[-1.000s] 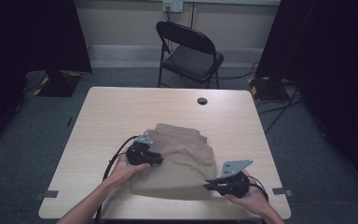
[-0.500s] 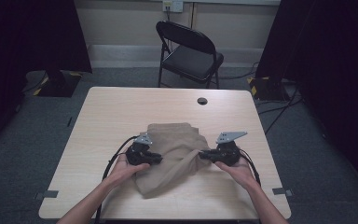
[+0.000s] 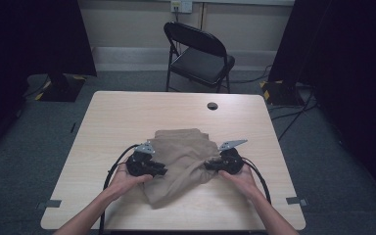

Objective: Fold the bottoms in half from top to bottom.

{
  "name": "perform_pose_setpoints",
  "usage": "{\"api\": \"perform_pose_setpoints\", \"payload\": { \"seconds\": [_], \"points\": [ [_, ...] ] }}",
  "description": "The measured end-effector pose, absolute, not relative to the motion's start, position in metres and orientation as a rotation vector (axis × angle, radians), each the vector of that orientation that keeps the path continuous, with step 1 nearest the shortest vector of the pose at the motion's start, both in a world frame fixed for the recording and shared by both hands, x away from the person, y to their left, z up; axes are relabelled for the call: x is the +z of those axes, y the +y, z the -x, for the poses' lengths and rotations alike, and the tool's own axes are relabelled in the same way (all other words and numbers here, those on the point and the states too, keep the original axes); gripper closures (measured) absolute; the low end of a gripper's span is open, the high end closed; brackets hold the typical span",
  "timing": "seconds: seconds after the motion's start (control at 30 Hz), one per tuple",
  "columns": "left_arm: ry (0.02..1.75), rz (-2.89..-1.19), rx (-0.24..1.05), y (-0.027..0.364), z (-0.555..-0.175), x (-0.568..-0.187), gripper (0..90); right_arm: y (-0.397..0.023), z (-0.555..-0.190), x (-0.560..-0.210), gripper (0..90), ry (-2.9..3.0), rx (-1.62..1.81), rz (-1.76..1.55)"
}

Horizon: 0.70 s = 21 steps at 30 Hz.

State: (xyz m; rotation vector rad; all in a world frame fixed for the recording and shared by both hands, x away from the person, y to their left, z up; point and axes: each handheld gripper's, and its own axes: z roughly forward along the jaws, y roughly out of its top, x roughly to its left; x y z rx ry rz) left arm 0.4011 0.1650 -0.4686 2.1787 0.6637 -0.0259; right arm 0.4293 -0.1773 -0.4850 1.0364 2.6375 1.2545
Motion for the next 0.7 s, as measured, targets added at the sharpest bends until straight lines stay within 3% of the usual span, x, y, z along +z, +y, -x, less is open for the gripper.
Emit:
{"api": "perform_pose_setpoints", "payload": {
  "seconds": [0.3, 0.7],
  "points": [
    [0.519, -2.163, -0.084, 0.17, -0.358, -0.463, 42.0, -0.203, -0.41, -0.483, 86.6, 2.587, 1.201, -1.14],
    [0.432, -2.22, -0.087, 0.135, -0.346, -0.47, 29.1, -0.21, -0.407, -0.482, 86.6, 2.577, 1.193, -1.165]
  ]
}}
